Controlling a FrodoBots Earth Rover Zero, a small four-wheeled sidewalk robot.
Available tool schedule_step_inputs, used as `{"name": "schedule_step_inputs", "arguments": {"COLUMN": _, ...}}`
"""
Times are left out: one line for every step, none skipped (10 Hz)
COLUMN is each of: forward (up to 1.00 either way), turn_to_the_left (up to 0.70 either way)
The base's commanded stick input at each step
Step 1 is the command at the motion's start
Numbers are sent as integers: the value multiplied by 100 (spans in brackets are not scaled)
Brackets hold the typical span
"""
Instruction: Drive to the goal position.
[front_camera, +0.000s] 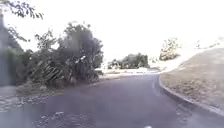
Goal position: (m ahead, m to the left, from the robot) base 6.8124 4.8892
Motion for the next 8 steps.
{"name": "schedule_step_inputs", "arguments": {"forward": 100, "turn_to_the_left": 0}}
{"name": "schedule_step_inputs", "arguments": {"forward": 100, "turn_to_the_left": 0}}
{"name": "schedule_step_inputs", "arguments": {"forward": 100, "turn_to_the_left": -8}}
{"name": "schedule_step_inputs", "arguments": {"forward": 100, "turn_to_the_left": -33}}
{"name": "schedule_step_inputs", "arguments": {"forward": 100, "turn_to_the_left": -40}}
{"name": "schedule_step_inputs", "arguments": {"forward": 100, "turn_to_the_left": 0}}
{"name": "schedule_step_inputs", "arguments": {"forward": 100, "turn_to_the_left": 0}}
{"name": "schedule_step_inputs", "arguments": {"forward": 100, "turn_to_the_left": 0}}
